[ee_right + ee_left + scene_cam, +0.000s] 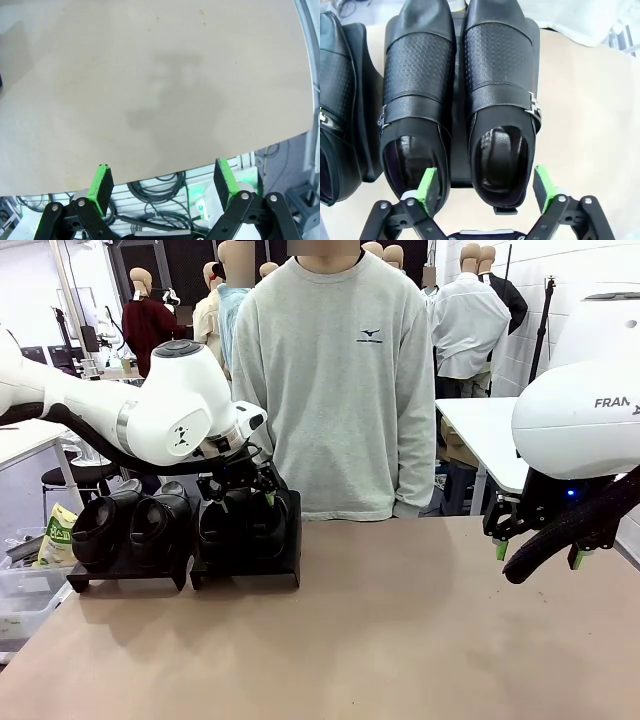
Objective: Organize the shoes by placing them on the stand.
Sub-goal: Place the Shoe from the middle of the table onto the Shoes Stand.
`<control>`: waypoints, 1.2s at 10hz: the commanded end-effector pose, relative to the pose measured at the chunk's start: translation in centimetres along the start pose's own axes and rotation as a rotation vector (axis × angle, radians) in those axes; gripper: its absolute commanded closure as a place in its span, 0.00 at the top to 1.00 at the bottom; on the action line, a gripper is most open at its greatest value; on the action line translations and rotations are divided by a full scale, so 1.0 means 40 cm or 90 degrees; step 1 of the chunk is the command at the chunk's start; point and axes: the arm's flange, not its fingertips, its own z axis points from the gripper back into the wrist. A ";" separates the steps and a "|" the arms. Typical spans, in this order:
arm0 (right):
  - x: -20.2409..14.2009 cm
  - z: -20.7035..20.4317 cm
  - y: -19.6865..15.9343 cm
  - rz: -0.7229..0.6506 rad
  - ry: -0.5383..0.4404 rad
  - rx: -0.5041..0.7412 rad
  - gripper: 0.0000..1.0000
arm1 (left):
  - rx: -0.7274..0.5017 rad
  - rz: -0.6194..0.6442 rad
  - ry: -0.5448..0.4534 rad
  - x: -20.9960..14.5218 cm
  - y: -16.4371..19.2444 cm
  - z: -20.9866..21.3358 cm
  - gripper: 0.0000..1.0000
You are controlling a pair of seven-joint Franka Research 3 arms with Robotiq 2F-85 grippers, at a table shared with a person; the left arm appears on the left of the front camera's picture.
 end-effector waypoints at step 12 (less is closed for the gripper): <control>0.000 -0.001 -0.002 0.006 0.006 0.006 1.00 | 0.000 -0.003 0.003 -0.001 -0.002 -0.007 1.00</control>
